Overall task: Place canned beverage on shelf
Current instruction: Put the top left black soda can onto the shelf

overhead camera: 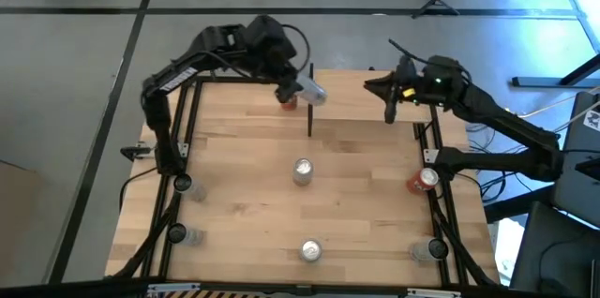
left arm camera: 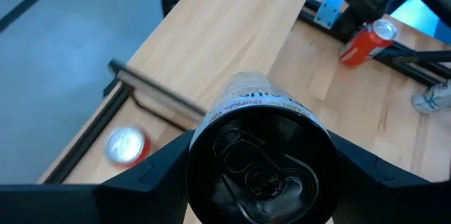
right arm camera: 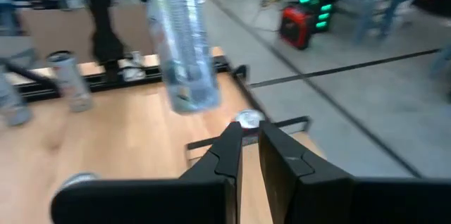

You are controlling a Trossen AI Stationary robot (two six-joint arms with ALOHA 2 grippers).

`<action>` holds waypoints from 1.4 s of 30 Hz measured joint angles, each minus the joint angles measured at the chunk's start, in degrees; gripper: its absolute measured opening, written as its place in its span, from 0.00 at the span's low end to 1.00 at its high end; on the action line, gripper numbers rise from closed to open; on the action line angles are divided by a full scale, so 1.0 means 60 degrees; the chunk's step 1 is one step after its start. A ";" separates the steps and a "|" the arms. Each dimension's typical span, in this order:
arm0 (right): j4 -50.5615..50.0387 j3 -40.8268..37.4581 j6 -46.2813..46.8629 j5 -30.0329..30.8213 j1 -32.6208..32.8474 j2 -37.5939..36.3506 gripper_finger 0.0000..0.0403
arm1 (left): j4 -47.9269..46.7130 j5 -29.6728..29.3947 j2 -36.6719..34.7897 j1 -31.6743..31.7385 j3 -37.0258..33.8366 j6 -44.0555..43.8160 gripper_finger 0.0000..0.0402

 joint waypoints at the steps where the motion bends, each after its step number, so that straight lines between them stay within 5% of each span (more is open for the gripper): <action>1: 0.0070 -0.0035 0.0074 -0.0297 -0.0046 0.0155 0.09 | 0.0311 0.0014 0.0074 -0.0061 -0.0065 0.0066 0.58; 25: 0.0429 -0.0053 0.0089 -0.0666 -0.0031 0.1878 0.09 | 0.2947 0.0180 0.0639 -0.0083 -0.0155 0.1271 0.59; 42: 0.0026 -0.0078 0.0184 -0.0457 -0.0015 0.1967 0.09 | 0.3727 -0.0732 0.1534 0.0319 -0.0133 0.1529 0.59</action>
